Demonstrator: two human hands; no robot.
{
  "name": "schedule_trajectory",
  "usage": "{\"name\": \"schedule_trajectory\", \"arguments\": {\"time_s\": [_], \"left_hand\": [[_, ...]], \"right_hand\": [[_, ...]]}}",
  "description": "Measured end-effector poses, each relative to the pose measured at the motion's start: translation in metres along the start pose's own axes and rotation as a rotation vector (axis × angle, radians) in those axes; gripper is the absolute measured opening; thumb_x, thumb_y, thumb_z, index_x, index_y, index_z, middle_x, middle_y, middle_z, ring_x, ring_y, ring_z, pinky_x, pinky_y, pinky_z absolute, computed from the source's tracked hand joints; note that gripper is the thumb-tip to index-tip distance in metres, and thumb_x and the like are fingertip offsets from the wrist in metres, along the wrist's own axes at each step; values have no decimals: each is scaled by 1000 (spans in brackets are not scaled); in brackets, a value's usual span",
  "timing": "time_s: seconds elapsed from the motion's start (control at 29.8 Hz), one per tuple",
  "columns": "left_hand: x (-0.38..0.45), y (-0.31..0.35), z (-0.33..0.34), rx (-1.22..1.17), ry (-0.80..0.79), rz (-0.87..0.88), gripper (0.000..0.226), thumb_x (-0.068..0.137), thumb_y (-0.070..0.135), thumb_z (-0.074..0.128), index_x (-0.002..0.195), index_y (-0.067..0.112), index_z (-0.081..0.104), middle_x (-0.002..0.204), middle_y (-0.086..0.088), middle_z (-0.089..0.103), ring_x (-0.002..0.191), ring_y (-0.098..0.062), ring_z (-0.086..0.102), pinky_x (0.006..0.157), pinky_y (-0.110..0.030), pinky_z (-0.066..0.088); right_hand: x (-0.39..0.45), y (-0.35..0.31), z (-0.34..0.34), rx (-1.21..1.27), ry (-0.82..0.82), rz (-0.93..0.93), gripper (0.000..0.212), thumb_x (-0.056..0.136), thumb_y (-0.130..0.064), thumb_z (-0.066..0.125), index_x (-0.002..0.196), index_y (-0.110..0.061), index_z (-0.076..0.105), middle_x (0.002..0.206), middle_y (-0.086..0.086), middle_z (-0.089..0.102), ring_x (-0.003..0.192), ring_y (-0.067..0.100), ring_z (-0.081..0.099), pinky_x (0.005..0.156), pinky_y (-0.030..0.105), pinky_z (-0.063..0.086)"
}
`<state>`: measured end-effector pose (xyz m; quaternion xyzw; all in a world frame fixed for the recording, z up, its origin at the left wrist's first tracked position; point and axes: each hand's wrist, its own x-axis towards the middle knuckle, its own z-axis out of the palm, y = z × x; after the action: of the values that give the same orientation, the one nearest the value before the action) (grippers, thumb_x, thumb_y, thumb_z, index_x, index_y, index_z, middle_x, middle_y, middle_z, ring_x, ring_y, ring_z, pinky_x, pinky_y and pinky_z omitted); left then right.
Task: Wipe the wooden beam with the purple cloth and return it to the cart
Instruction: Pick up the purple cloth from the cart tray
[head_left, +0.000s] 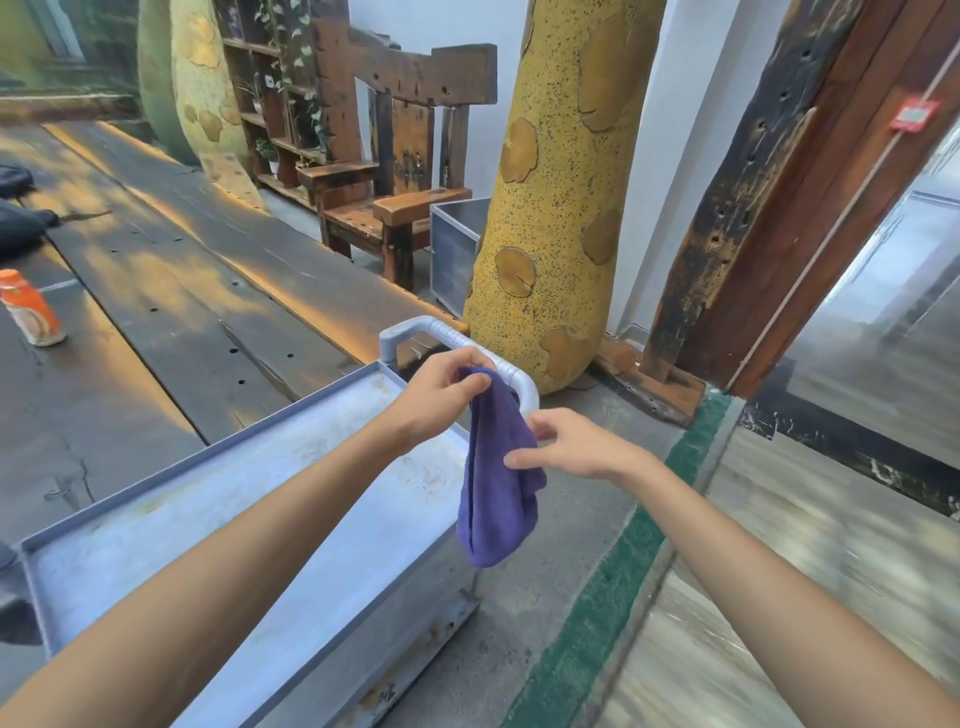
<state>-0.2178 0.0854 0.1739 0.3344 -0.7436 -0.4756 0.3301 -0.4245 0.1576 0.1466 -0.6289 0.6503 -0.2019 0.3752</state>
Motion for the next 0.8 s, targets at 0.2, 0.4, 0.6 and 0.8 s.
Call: {"name": "schedule_trajectory", "arguments": {"time_s": [0.2,0.4,0.6,0.8], "left_hand": [[2,-21,-21,56,55,-96,18,104,12,48,100,13,65,98,-2,66,94,-17,61,97,-51,50],[8,-37,-29,-7,154,-122,24,106,19,48,94,26,68,98,1,65,93,-16,60,98,-57,50],[26,-31,-21,-64,215,-34,21,105,16,51,103,11,72,95,-7,66,88,-17,59,86,-51,56],[57,-16,1,-92,250,-15,22,105,15,51,109,13,73,108,-21,70,86,-8,66,81,-34,61]], "right_hand": [[-6,24,-8,186,-33,-30,19,92,-11,74,81,-23,64,78,-6,67,75,8,63,71,26,54],[-7,25,-32,214,226,-107,21,85,-15,84,95,-4,69,98,8,81,96,28,77,90,45,59],[-2,32,-49,268,476,-249,9,83,-24,86,89,-25,79,87,3,81,87,26,78,86,43,60],[0,48,-85,322,572,-199,39,76,-23,91,110,-32,75,80,-5,81,80,5,75,84,23,58]]}}
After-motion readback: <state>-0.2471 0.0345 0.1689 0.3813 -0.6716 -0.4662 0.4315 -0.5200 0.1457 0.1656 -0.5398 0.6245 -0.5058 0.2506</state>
